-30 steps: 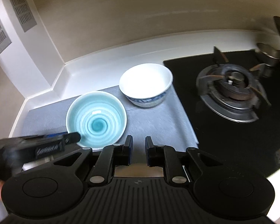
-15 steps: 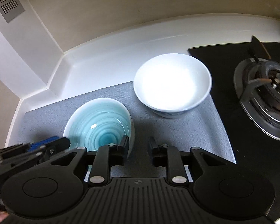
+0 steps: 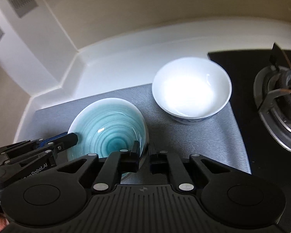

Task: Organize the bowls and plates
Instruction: 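Carry the teal bowl with the left gripper into the cream bowls and release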

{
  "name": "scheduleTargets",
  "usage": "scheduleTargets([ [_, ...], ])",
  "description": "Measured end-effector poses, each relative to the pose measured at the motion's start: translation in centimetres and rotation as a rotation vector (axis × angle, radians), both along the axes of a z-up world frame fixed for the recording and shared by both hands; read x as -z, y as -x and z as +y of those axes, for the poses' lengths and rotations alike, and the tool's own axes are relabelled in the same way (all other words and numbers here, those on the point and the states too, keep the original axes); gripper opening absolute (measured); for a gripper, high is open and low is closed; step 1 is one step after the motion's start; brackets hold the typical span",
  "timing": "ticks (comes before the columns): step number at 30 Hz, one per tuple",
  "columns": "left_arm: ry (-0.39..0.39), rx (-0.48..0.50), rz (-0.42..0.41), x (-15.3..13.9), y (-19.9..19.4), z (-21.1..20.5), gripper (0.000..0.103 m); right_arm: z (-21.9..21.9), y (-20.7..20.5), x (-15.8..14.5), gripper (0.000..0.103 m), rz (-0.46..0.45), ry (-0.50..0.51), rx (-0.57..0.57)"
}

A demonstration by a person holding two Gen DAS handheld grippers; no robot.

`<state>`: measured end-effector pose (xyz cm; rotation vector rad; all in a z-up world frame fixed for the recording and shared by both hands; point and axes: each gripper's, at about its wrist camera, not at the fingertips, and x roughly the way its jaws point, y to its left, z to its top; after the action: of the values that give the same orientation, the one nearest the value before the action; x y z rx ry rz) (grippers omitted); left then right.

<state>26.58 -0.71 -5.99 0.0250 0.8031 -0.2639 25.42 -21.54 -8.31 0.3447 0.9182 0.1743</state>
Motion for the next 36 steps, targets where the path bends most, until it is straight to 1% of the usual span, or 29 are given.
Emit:
scheduleTargets([
  [5, 0.012, -0.023, -0.031, -2.9, 4.8, -2.1, 0.006, -2.6, 4.2, -2.4, 0.01, -0.029, -0.045, -0.036],
  [8, 0.009, -0.042, -0.021, -3.7, 7.6, -4.0, 0.006, -4.4, 6.9, -3.5, 0.01, -0.031, -0.047, -0.054],
  [11, 0.001, -0.046, -0.015, -3.9, 9.8, -5.3, 0.006, -6.0, 9.1, -3.9, 0.01, -0.028, -0.048, -0.069],
  [13, -0.003, -0.048, 0.007, -3.6, 10.9, -5.9, 0.007, -6.8, 10.3, -3.7, 0.01, -0.03, -0.047, -0.088],
  [16, -0.025, -0.053, 0.034, -2.8, 12.3, -6.6, 0.007, -7.6, 11.3, -3.0, 0.01, -0.01, -0.061, -0.102],
  [20, -0.025, -0.074, 0.063, -1.9, 13.2, -7.1, 0.007, -7.8, 12.3, -2.1, 0.01, -0.004, -0.047, -0.134],
  [25, -0.037, -0.068, 0.096, -0.7, 13.6, -7.9, 0.007, -8.4, 12.9, -0.6, 0.01, 0.034, -0.054, -0.13],
  [36, -0.054, -0.081, 0.119, 1.1, 13.9, -8.5, 0.007, -8.7, 13.3, 1.0, 0.01, 0.061, -0.032, -0.145],
])
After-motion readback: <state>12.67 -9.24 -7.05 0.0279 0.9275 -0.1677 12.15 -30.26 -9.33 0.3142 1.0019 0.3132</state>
